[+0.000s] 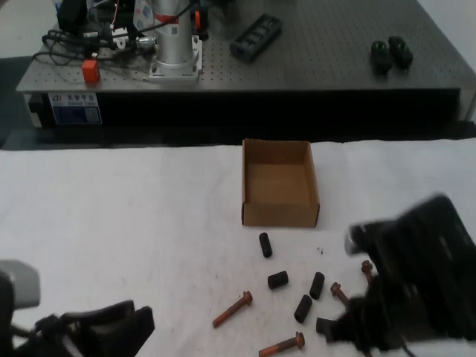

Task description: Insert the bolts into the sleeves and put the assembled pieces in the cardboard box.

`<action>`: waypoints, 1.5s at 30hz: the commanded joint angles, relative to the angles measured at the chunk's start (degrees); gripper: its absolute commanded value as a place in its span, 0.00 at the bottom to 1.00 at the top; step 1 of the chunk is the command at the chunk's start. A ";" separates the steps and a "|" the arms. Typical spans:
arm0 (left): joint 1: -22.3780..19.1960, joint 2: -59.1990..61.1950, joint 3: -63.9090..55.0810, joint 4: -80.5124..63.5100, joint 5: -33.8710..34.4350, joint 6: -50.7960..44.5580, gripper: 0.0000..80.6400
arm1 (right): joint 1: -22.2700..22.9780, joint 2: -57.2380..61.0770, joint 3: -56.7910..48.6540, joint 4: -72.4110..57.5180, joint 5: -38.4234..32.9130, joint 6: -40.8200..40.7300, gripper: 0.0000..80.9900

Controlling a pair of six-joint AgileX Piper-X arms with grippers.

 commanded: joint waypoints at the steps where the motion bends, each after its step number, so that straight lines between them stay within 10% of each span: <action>1: 0.06 5.34 -4.70 -1.51 0.92 3.96 0.34 | -3.23 5.06 -6.97 4.05 4.51 -4.18 0.35; 12: 0.06 26.16 -14.43 -1.51 7.10 11.24 0.40 | -17.68 11.49 -17.94 10.28 1.74 -15.87 0.35; 38: 0.06 55.99 -36.01 1.25 9.41 20.30 0.46 | -18.39 30.18 -23.89 11.49 -3.71 -16.14 0.35; 45: -0.11 62.89 -44.28 6.55 9.41 24.10 0.46 | -18.39 30.39 -23.89 8.53 -3.71 -17.97 0.01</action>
